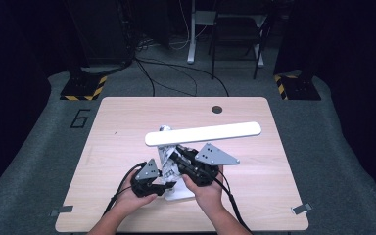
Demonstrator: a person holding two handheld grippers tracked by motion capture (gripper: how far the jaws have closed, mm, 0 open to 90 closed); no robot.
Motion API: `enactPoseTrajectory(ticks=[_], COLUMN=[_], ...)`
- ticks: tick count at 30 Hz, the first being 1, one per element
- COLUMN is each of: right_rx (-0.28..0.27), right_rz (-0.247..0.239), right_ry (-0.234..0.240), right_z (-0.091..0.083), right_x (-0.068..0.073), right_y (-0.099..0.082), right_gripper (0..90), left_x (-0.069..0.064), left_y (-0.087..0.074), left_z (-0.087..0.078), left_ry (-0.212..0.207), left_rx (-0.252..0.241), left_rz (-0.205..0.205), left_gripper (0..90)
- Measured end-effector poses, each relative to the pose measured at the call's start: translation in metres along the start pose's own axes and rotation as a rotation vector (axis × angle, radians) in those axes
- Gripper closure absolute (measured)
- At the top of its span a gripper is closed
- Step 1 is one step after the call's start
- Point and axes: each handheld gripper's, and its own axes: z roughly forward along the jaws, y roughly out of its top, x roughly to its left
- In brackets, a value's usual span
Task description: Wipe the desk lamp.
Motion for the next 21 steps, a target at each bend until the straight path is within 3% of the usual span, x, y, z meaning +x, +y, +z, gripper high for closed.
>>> enactPoseTrajectory(ticks=[2, 3, 4, 5, 8, 14, 15, 21], right_rx=[0.016, 0.061, 0.061, 0.094, 0.113, 0.074, 0.031, -0.042], right_rz=[0.001, 0.013, 0.013, 0.011, 0.009, 0.029, 0.016, 0.02], right_ry=[-0.004, -0.013, -0.013, -0.023, -0.026, -0.019, -0.015, -0.026], right_z=[0.001, 0.002, 0.002, 0.003, 0.003, 0.002, 0.002, -0.002], right_x=[0.0, -0.001, -0.001, -0.003, -0.005, -0.003, -0.003, 0.001], right_y=[-0.004, -0.014, -0.014, -0.021, -0.027, -0.017, -0.009, 0.004], right_gripper=[81.2, 81.2, 81.2, 81.2, 81.2, 81.2, 81.2, 81.1], left_x=[0.0, 0.001, 0.001, 0.0, 0.0, 0.0, -0.001, -0.001], left_y=[0.0, 0.0, 0.0, 0.0, 0.0, 0.0, 0.0, 0.0], left_z=[0.0, 0.0, 0.0, 0.0, 0.0, 0.0, 0.0, 0.001], left_ry=[0.0, -0.002, -0.002, 0.0, -0.002, 0.002, 0.004, 0.005], left_rx=[0.002, 0.009, 0.009, 0.006, 0.009, 0.009, 0.003, -0.001], left_rz=[0.002, 0.012, 0.012, 0.006, 0.012, 0.008, -0.001, -0.003], left_gripper=[53.3, 53.2, 53.3, 53.2, 53.3, 53.3, 53.2, 53.3])
